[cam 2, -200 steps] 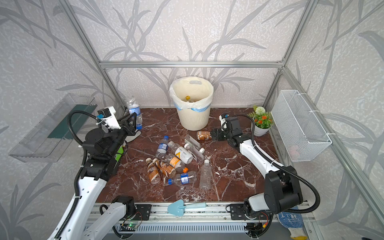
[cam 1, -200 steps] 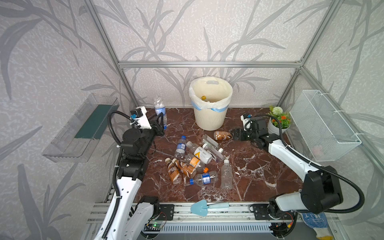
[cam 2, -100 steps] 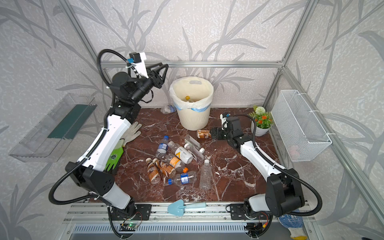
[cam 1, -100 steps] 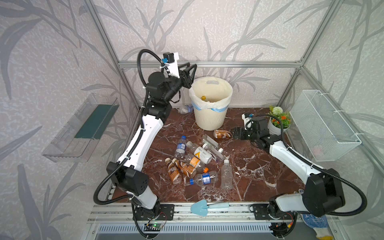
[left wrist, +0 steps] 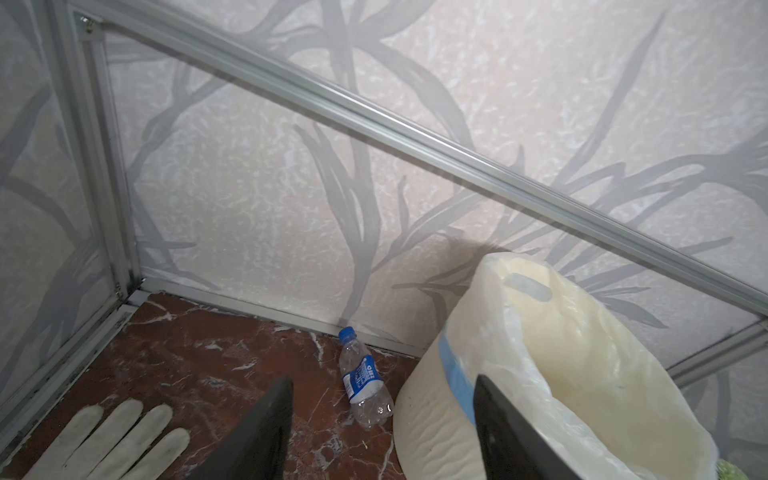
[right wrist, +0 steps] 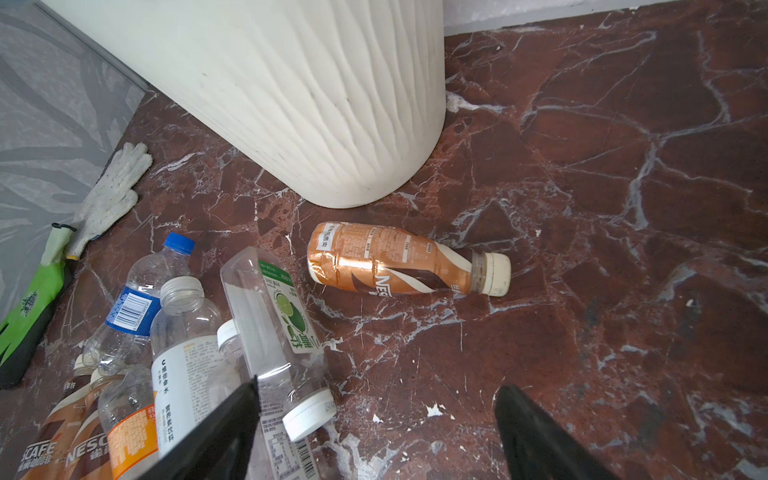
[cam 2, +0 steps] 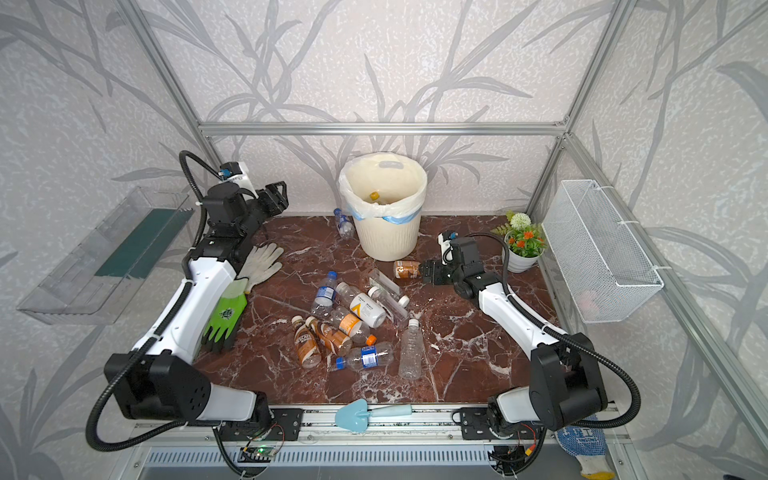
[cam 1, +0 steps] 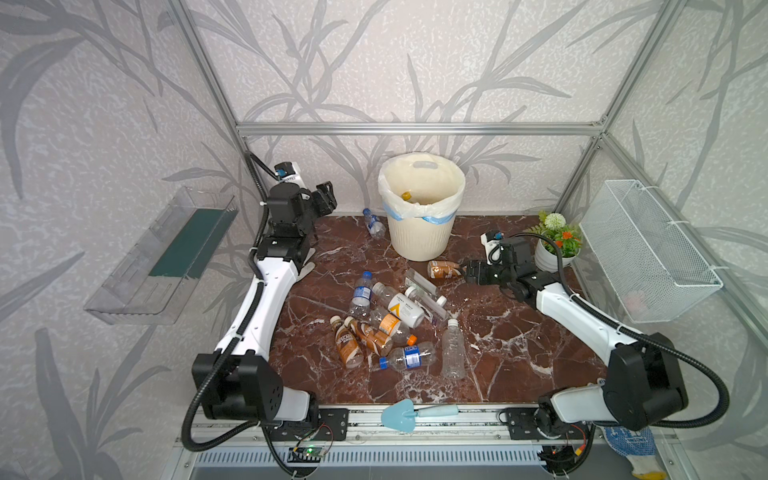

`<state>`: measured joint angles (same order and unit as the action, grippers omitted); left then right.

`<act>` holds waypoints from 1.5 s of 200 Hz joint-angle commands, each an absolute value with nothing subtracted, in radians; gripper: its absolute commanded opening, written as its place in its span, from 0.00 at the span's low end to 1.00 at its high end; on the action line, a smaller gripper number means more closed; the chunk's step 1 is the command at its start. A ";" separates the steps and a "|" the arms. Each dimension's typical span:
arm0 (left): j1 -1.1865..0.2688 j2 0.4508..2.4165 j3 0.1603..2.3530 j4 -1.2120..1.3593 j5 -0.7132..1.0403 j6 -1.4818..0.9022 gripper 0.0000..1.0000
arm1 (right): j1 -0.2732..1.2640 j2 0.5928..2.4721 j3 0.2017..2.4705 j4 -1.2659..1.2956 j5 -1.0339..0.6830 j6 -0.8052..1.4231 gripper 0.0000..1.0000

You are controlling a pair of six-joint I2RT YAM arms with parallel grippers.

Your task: Throw the plastic bottles in the bin

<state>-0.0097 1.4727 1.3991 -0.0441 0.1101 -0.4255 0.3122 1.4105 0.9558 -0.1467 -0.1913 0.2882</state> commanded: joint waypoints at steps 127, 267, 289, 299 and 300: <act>-0.053 2.473 2.372 -0.572 0.408 -0.739 0.82 | 0.316 1.511 0.957 -0.127 -0.188 0.318 0.92; -0.100 2.704 2.503 -0.549 0.437 -1.007 0.99 | 0.316 1.528 0.938 -0.094 -0.194 0.349 0.94; -0.112 2.719 2.504 -0.522 0.433 -1.019 0.99 | 0.322 1.519 0.925 -0.089 -0.187 0.349 0.94; -0.114 2.728 2.510 -0.504 0.433 -1.025 0.99 | 0.323 1.519 0.922 -0.089 -0.189 0.349 0.94; -0.115 2.729 2.510 -0.502 0.432 -1.026 0.99 | 0.323 1.519 0.920 -0.089 -0.189 0.349 0.94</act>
